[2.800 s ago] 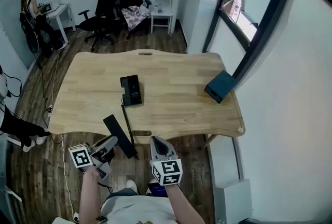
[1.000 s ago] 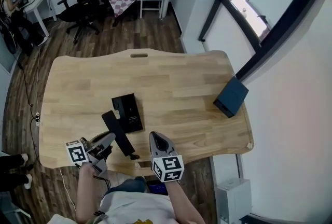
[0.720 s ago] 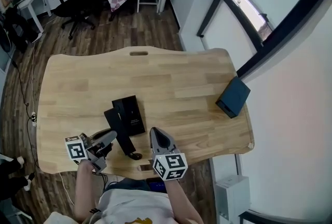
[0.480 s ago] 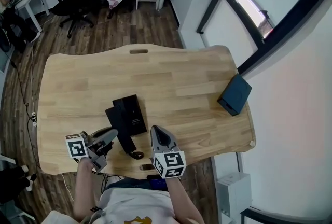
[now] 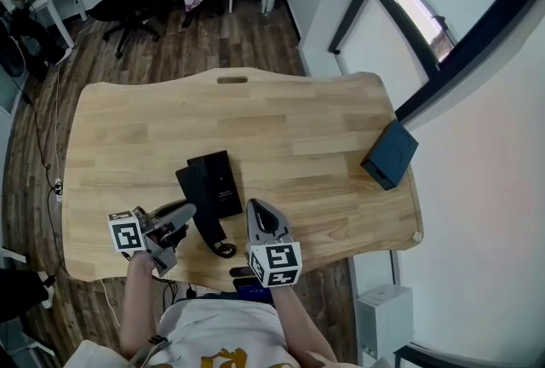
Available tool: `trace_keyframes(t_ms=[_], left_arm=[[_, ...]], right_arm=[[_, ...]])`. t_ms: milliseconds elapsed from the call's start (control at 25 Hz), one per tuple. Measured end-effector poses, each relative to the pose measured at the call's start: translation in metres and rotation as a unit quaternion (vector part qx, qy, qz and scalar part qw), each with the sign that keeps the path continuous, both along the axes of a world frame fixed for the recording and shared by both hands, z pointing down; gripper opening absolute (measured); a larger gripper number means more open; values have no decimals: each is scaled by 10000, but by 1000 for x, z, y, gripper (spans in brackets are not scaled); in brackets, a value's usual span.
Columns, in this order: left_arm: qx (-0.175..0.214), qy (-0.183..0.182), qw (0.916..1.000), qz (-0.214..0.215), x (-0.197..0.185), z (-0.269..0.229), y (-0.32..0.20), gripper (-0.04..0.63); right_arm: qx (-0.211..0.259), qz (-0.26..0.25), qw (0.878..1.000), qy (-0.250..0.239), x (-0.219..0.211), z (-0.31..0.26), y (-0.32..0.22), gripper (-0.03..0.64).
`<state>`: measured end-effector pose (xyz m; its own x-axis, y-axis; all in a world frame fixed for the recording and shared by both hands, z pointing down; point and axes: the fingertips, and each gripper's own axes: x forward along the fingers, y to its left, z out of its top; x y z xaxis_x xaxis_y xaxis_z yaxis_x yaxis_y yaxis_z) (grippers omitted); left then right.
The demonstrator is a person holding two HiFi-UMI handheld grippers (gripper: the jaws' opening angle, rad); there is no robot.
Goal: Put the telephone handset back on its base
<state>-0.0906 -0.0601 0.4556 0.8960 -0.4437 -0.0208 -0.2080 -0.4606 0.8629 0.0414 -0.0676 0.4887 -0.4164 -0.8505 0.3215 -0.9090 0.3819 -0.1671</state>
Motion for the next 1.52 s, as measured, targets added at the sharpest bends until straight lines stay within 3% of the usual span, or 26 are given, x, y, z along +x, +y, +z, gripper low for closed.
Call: trace_keyframes(t_ms=[640,1520], left_arm=[[-112,26,9999,38,1,12,-4,69],[-442,-141,9989,-7,-3,51,-13,69]], right_arm=[[-77,-274,9991,-309,-7,4,-4,6],[-459,-384,9980,-191,-4,43,-19,6]])
